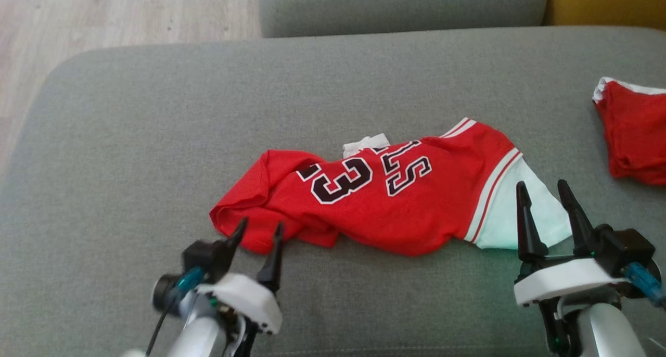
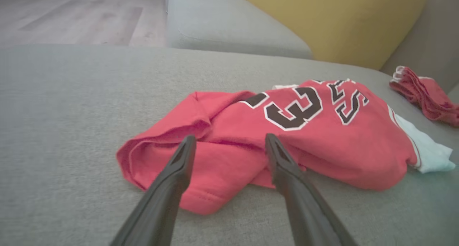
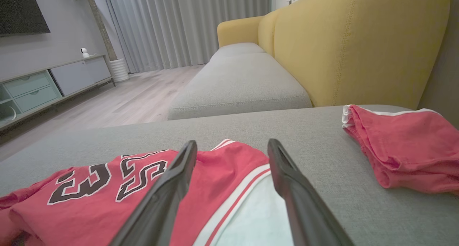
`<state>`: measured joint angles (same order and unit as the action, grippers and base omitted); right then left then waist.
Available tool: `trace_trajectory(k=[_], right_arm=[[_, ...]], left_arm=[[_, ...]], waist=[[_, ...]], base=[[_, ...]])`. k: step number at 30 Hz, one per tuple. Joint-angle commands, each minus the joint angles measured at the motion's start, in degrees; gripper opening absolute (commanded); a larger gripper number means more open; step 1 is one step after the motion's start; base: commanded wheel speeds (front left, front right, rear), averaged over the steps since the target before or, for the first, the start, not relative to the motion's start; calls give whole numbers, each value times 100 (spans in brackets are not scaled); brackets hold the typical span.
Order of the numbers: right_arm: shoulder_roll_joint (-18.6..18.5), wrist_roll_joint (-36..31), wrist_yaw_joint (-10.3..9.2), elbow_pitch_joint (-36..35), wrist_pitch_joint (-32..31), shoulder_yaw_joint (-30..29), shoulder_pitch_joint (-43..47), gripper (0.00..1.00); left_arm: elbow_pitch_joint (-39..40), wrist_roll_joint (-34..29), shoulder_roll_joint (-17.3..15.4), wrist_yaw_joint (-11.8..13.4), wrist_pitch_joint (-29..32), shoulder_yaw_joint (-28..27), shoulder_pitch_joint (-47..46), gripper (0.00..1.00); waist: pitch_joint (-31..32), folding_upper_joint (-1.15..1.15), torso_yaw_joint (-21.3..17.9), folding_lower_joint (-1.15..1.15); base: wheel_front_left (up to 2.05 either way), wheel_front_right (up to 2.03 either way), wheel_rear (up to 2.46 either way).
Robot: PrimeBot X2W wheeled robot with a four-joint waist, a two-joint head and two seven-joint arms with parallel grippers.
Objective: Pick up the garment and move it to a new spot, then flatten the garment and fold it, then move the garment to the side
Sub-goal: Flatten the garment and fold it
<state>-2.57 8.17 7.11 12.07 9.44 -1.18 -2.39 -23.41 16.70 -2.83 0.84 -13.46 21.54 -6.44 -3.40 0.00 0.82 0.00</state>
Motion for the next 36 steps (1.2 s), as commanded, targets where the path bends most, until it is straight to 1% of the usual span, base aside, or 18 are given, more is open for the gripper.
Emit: trace_trajectory(k=[1, 4, 7, 10, 14, 15, 16, 20, 24, 26, 31, 36], right_arm=[[-31, 16, 37, -256, -43, 148, -93, 100], [-31, -13, 37, -303, -59, 146, -121, 100], [-31, -10, 37, -345, -69, 181, -160, 100], [-31, -4, 37, -360, -65, 196, -188, 100], [-31, 5, 37, -375, -37, 221, -254, 100], [-31, 7, 37, -395, -11, 224, -283, 100], [-31, 10, 37, -411, 0, 229, -296, 100], [-31, 4, 37, -505, 86, 232, -353, 100], [-31, -11, 37, -640, 103, 270, -418, 100], [-31, -27, 37, -704, 96, 309, -454, 100], [-31, -58, 37, -803, 82, 407, -554, 100], [-31, -101, 37, -813, 68, 445, -614, 100]], left_arm=[[38, -93, -41, -130, 70, -44, -483, 100], [-224, -273, -74, -324, 253, 236, -793, 100], [-496, -442, -89, -415, 408, 457, -1079, 100], [-710, -549, -114, -421, 492, 548, -1259, 100], [-1127, -706, -172, -250, 542, 562, -1584, 100], [-1303, -729, -183, -194, 526, 550, -1709, 20], [-1372, -738, -183, -162, 508, 545, -1764, 0], [-1535, -786, -226, 21, 297, 468, -2022, 0], [-1556, -886, -307, 310, 66, 345, -2402, 0], [-1573, -928, -358, 377, 0, 307, -2613, 0], [-1782, -1023, -477, 410, -87, 272, -3198, 0], [-2035, -1128, -537, 448, -137, 286, -3674, 0]], waist=[[-94, 0, -49, 0], [-214, 0, -118, 0], [-342, 0, -214, 0], [-420, 0, -274, 0], [-561, 0, -388, 0], [-624, 0, -429, 0], [-654, 0, -446, 0], [-794, 0, -494, 0], [-1004, 0, -539, 0], [-1123, 0, -569, 0], [-1357, 0, -665, 0], [-1464, 0, -714, 0]], base=[[0, 0, 0], [0, 0, 0], [0, 0, 0], [0, 0, 0], [0, 0, 0], [0, 0, 0], [0, 0, 0], [0, 0, 0], [0, 0, 0], [0, 0, 0], [0, 0, 0], [0, 0, 0]])
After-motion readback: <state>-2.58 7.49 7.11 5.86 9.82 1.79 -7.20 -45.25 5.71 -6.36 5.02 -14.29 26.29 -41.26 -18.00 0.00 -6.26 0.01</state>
